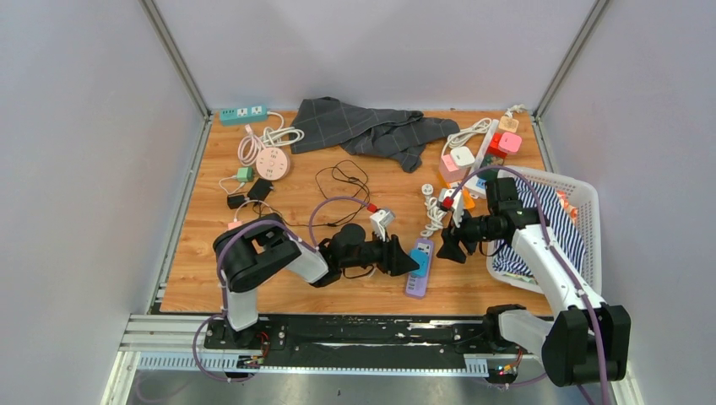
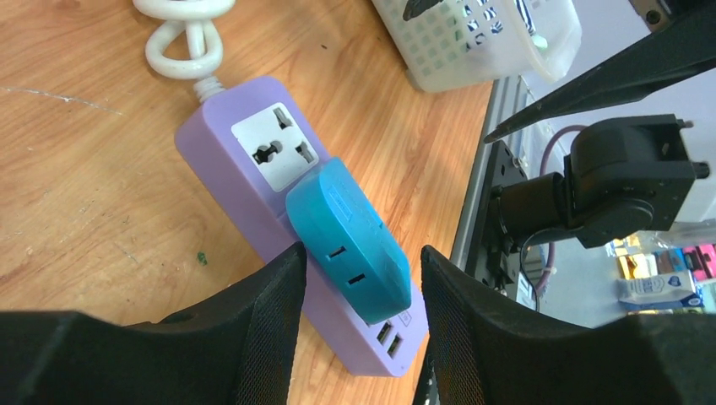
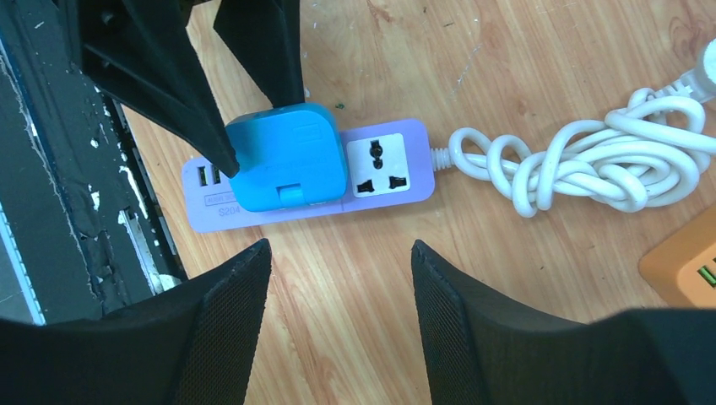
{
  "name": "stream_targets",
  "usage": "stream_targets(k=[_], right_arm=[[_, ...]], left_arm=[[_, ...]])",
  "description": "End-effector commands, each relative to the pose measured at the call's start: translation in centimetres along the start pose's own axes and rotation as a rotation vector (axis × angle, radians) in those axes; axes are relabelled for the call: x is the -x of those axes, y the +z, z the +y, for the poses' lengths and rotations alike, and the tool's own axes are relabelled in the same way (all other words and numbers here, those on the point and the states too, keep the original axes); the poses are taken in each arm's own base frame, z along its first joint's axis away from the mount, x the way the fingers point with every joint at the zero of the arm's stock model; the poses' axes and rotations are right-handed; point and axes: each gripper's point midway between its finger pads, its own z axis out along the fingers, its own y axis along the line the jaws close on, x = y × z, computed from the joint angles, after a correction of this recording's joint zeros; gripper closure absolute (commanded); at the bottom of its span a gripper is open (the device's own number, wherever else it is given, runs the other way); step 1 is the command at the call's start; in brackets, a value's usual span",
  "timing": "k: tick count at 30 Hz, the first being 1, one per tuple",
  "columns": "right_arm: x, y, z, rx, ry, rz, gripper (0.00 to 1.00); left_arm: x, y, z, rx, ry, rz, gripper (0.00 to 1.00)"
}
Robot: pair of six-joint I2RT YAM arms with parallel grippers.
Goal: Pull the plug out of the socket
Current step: Remove the plug from the socket.
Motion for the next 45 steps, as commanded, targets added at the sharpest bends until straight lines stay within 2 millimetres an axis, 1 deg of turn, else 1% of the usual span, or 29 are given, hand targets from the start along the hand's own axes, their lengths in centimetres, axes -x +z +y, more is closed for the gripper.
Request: stream_targets(k=[1,6,10,12,16,27,33,37,39,42,45], right_arm=[[-0.3,0.1,-0.1,-0.009,-0.032,0.018,0.36],[-0.6,0.1,-0.5,-0.028,-0.022,0.034,0.36],[-0.9,0.1,-1.2,-0.057,0.006,0.056,0.37],[-1.0,0.2,-1.4,-0.061,0.02,0.064,0.39],[-1.2,0.3,-1.6,-0.067,0.037,0.078,0.42],[-1.7,0.4,-2.0,-0.082,0.051,0.101,0.44],[-1.9,0.4,-2.2,-0.089,0.057,0.111,0.44],[-2.2,0.4,-2.4,-0.094,0.065,0.123,0.44],[-2.3,0.4,-2.5,-0.097,0.068,0.129,0.44],[-2.3,0.4,-2.6,-0.099,0.071,0.132,0.44],[-2.3,0.4,-2.6,-0.1,0.072,0.132,0.43]], left_arm=[[1.0,-0.1,-0.8,0.027,0.009,-0.043,0.46],[1.0,0.3,-1.1,0.046,0.012,-0.038,0.47],[0.8,0.5,-0.5,0.099,0.012,-0.043,0.48],[0.5,0.6,-0.1,0.134,0.021,-0.033,0.49],[0.5,0.7,0.6,0.213,0.054,-0.039,0.51],[1.1,0.6,0.0,0.291,0.128,-0.058,0.53],[1.0,0.9,-0.6,0.315,0.17,-0.051,0.54],[0.6,1.3,-0.7,0.339,0.198,-0.036,0.55],[0.5,1.4,-0.8,0.349,0.212,-0.033,0.59],[0.5,1.4,-0.7,0.36,0.227,-0.029,0.71],[0.7,1.3,-0.7,0.369,0.256,-0.018,0.8]])
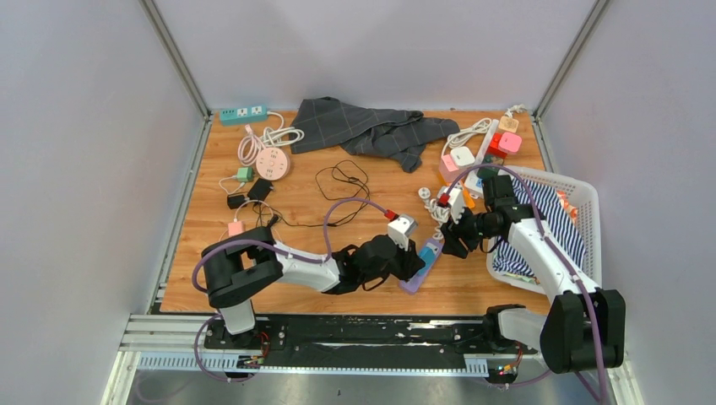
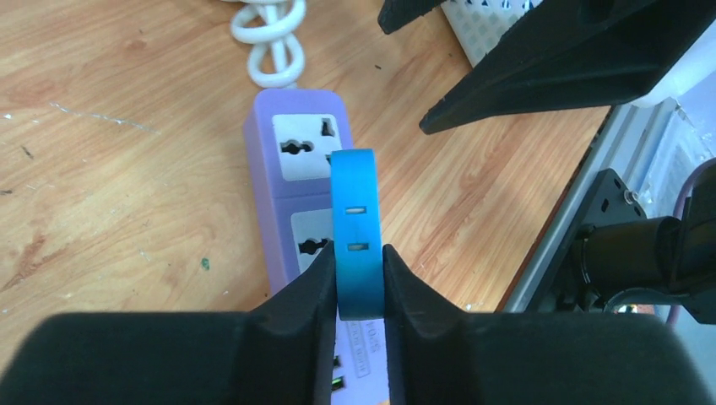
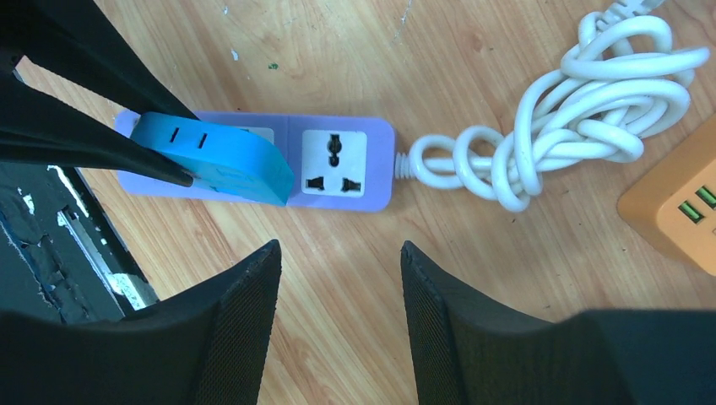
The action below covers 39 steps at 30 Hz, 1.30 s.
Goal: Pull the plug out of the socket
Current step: Remove the plug from the socket.
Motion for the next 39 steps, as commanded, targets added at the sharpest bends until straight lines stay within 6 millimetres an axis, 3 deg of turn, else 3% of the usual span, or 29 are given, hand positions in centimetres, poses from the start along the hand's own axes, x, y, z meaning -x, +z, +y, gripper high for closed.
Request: stream_targets(k=[1,6,11,14,19,21,22,24,27,34,39], right_arm=[[0.0,0.1,0.1,0.0,0.002,0.014,0.43],[0.1,-0.1,0.3,0.005,-0.009,0.009,0.42],[1.0,-0.6,1.2,0.042,-0.094,-0.041,0.36],[1.5,-0.9,2.2,0.069,-0.197,-0.088,0.3],[1.7,-1.7,5.2,0.106,-0.629,-0.22,0.15],[1.6,-1.7,6.3,0.092,-0.813,-0.276,0.01],[1.7,-1.7,6.6,0.084,-0.897,-0.302,0.0],[2.2,-1.7,7.0,0.076,-0.984,-0.348,0.0],[2.8,-1.5,6.7,0.13,-0.968,-0.342,0.0],[-1.5,1.2,6.3,0.341,-0.9,-0.21,0.1],[-2.1,2.0,5.9,0.317,-0.888,-0.201,0.13]], left_arm=[[0.4,-0.2,0.7,0.051,0.093,0.008,0.83],[0.8,-0.7,0.7,0.027,0.28,0.036,0.99],[1.0,-2.2,1.5,0.01,0.472,0.056,1.0],[1.5,-2.3,0.0,-0.069,0.526,0.052,1.0],[1.3,-2.4,-2.0,-0.19,0.599,0.063,1.0],[0.9,-2.5,-2.4,-0.223,0.619,0.07,1.0],[0.6,-2.6,-2.6,-0.246,0.635,0.077,1.0],[0.3,-2.6,-3.0,-0.272,0.65,0.083,1.0],[-0.1,-2.3,-3.1,-0.278,0.663,0.092,1.0],[-0.6,-2.6,-3.8,-0.316,0.709,0.089,1.0],[0.1,-3.6,-4.7,-0.362,0.733,0.037,1.0]])
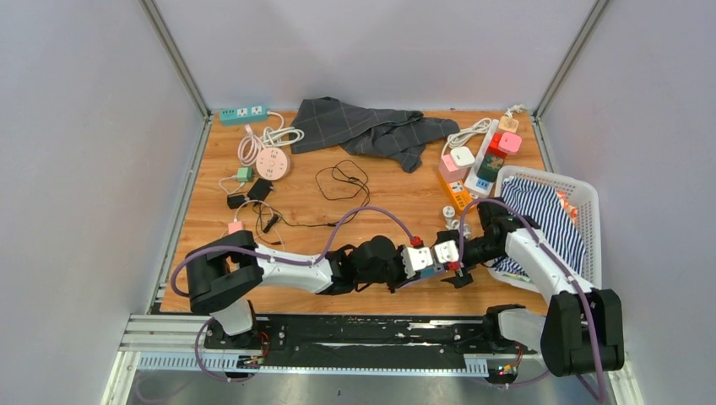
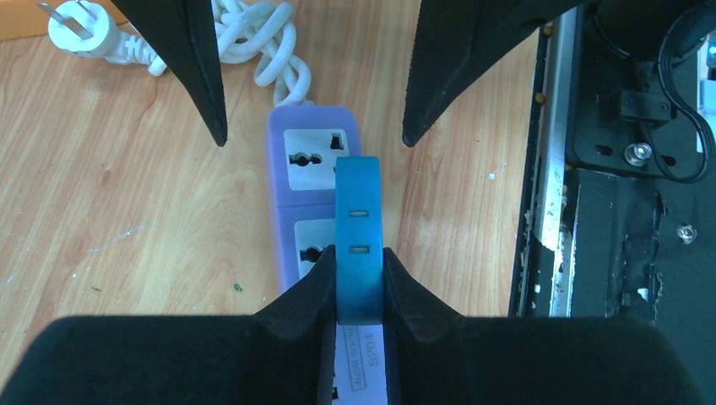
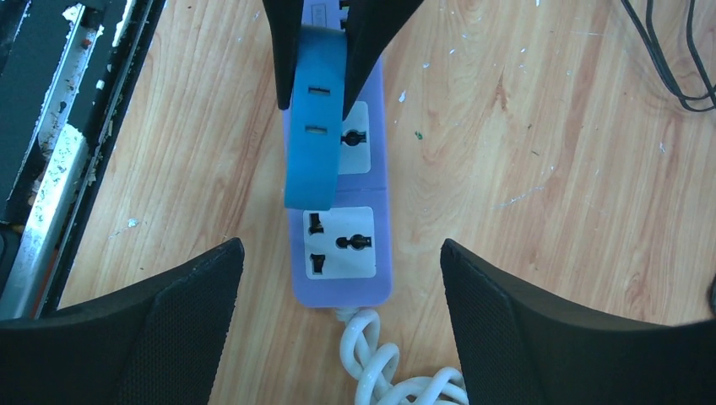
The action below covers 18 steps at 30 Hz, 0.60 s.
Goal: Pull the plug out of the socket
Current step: Remove the plug from the socket.
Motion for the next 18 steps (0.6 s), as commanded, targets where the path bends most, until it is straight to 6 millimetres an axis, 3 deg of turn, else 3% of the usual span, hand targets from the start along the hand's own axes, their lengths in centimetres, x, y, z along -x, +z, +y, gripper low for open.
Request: stream_targets(k=[1,14,18], right_arm=[[-0.2,0.5,0.8,0.012,-0.026,0.002,0.13],[-1.8,0.9,1.5,0.026,-0.031,0.057,0.16],[-2.5,1.6,2.0,0.055,-0.042,0.086,0.21]], left_arm=[[2.8,-0.8,-1.3,-0.059,0.07,-0.107,1.0],[2.5,-0.9,-2.4,-0.098,0.03,-0.197,1.0],[2.5,-1.1,-2.6,-0.097,0.024,-0.289,1.0]])
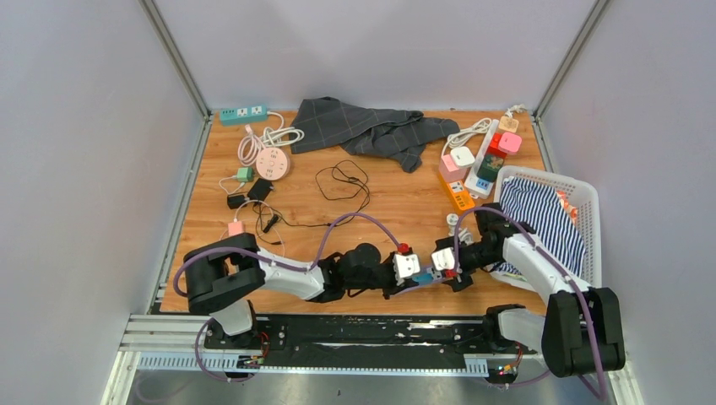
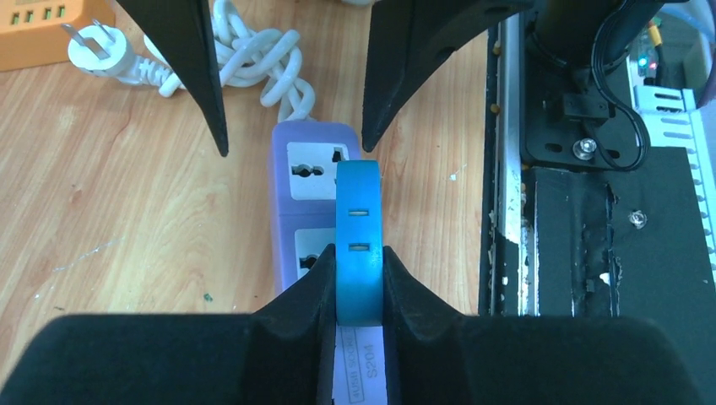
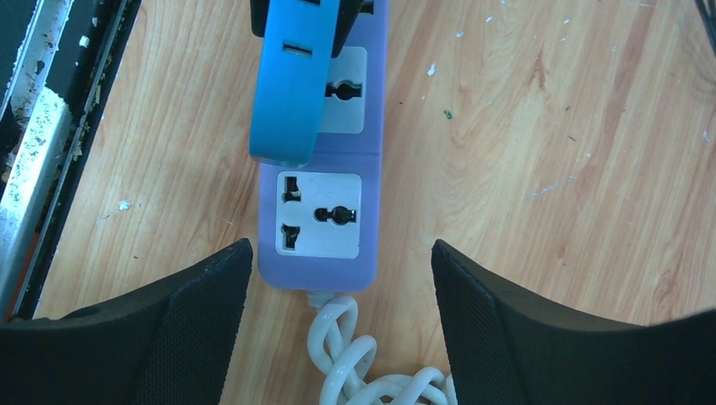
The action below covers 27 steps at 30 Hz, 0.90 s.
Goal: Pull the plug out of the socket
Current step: Remove the plug from the socket.
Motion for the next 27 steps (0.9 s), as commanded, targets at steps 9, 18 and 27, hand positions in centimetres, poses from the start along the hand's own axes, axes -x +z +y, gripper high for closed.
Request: stream_targets(k=[9,18,27], right_arm=[[-0.7,1.5,2.0,0.081,-0.046,0.05,0.33],[-0.6,2.0,3.3,0.14,-0.067,0.04,0.53],[-0.7,1.9,3.4,0.148,-0.068,0.05,0.61]], left_arm=[[1.3,0.5,-0.2,0.025,-0.019,-0.213,1.0],[0.4,0.4,1.1,0.107,-0.066,-0.221,1.0],[-0.7,0.4,2.4,0.133,-0.362,-0.212,1.0]])
